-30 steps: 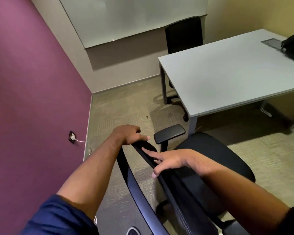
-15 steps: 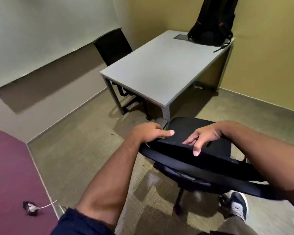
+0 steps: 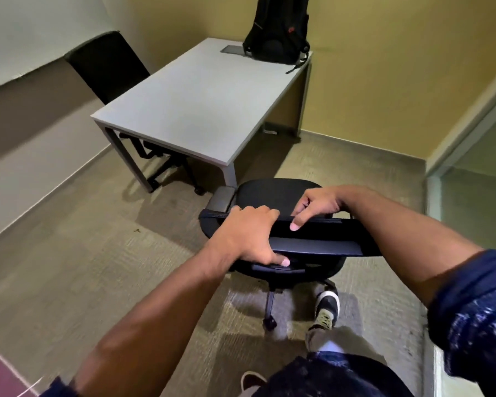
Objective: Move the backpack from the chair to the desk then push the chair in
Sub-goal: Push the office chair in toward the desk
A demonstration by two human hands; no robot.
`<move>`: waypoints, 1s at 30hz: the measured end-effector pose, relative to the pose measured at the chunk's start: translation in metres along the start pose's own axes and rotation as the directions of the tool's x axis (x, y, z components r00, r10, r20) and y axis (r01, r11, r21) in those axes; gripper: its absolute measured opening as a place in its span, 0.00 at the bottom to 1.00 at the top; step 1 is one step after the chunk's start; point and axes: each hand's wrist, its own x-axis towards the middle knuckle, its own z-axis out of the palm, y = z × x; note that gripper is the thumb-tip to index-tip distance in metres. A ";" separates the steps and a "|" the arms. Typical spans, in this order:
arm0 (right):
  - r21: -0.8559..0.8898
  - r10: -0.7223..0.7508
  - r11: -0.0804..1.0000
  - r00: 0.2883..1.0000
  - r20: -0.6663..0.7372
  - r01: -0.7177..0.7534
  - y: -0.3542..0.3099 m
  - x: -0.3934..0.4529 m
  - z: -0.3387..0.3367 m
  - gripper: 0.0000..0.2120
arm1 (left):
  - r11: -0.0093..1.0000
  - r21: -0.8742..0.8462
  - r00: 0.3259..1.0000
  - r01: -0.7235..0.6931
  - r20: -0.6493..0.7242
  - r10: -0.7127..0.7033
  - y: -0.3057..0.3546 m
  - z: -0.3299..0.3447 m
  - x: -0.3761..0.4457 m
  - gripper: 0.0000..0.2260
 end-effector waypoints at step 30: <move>0.306 0.069 0.948 0.995 0.067 -0.086 0.068 -0.078 0.004 0.38 | 0.945 0.187 0.907 -0.267 -0.282 0.312 0.056 -0.005 0.041 0.32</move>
